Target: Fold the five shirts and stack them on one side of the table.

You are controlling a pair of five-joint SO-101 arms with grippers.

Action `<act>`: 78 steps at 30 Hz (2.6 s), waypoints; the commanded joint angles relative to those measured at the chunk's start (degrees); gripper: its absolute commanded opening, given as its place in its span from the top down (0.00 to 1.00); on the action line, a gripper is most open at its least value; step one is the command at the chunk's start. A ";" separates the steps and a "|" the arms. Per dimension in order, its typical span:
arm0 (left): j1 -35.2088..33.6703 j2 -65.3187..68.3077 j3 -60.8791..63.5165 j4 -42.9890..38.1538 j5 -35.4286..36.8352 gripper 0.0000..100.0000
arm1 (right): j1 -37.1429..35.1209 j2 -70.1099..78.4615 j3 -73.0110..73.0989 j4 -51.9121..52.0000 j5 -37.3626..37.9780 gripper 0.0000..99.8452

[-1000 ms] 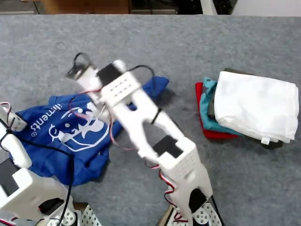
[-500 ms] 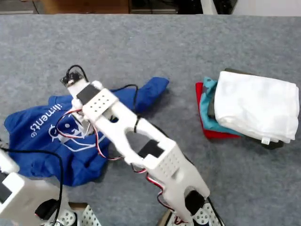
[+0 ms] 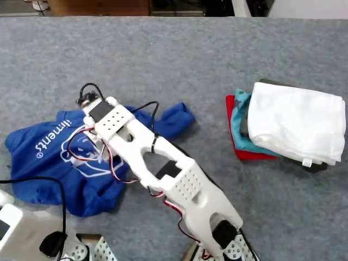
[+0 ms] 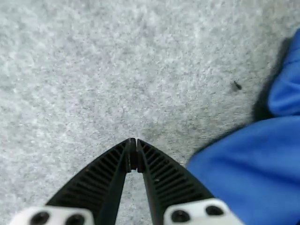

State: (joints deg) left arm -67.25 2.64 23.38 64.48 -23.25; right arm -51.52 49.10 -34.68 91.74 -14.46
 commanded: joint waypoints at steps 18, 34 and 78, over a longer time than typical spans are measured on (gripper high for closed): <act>28.22 -0.22 -31.56 13.54 32.88 0.73 | -0.40 -0.13 0.40 9.41 26.20 0.99; 42.29 20.79 -40.79 0.53 52.31 0.71 | -1.45 -15.25 14.81 8.70 31.30 1.00; 36.66 51.03 -104.97 35.87 54.77 0.98 | 17.27 -16.31 1.45 10.37 33.23 0.81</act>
State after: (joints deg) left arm -27.16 54.51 -75.87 99.82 31.52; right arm -38.33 37.32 -28.53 100.70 18.68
